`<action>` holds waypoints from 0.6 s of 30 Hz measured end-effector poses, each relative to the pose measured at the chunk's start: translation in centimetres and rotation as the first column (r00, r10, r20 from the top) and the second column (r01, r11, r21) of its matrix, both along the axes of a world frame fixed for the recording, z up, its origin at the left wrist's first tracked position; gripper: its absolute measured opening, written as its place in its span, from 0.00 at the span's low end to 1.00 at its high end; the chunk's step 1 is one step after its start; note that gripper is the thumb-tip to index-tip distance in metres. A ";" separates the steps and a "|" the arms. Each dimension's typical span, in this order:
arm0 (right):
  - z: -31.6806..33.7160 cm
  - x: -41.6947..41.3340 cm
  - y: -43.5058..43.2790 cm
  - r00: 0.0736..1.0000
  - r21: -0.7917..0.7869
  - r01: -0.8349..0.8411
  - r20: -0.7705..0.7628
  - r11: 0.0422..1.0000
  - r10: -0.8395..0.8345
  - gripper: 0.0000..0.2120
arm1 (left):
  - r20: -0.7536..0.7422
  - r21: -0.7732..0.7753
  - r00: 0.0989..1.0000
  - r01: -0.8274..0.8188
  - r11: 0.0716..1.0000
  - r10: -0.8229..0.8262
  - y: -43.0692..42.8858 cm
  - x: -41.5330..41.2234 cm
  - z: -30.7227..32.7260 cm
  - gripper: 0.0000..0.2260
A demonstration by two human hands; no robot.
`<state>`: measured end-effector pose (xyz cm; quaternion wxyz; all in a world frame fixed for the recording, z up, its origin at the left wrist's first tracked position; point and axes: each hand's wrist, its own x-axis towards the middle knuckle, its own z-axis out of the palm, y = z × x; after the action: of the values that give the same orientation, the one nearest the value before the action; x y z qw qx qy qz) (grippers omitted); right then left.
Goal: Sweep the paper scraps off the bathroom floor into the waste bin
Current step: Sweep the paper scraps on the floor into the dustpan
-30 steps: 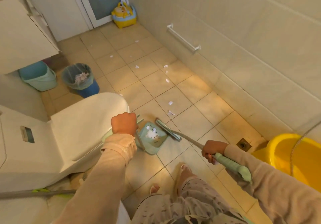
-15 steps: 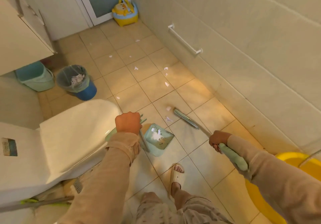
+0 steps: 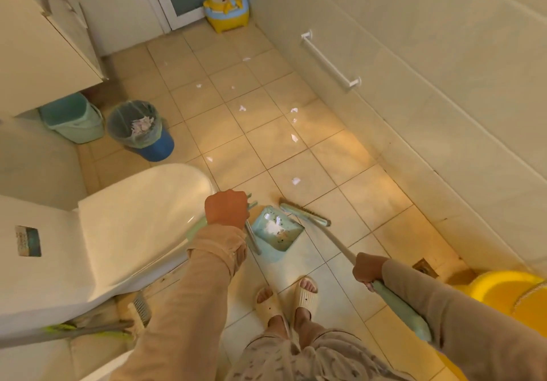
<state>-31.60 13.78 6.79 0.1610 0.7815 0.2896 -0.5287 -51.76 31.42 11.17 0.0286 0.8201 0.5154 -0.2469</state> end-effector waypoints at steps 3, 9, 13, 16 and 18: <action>0.6 -1.2 -1.3 0.990 -0.089 -0.131 -0.055 0.987 0.126 0.17 | 0.004 0.014 1.000 0.019 1.000 -0.019 0.2 -0.2 0.0 0.10; 3.4 0.9 -0.8 0.928 -0.175 0.224 -0.264 0.959 -0.265 0.17 | 0.014 0.023 0.999 0.042 0.999 -0.042 1.1 -0.6 0.2 0.11; 4.3 4.0 -0.3 0.819 -0.186 0.477 -0.259 0.859 -0.511 0.17 | 0.015 0.028 0.999 0.047 0.998 -0.048 1.8 -0.8 0.3 0.12; 4.3 4.9 0.2 0.826 -0.173 0.483 -0.233 0.858 -0.513 0.18 | 0.032 0.029 0.998 0.053 0.998 -0.054 2.0 -0.7 0.3 0.12; 4.2 5.1 0.8 0.829 -0.149 0.489 -0.227 0.860 -0.511 0.18 | 0.040 0.026 0.997 0.058 0.998 -0.059 2.1 -0.4 0.4 0.12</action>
<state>-26.52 14.54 11.03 0.0109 0.7468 0.0708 -0.6612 -52.11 33.52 11.54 0.0217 0.8400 0.4934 -0.2247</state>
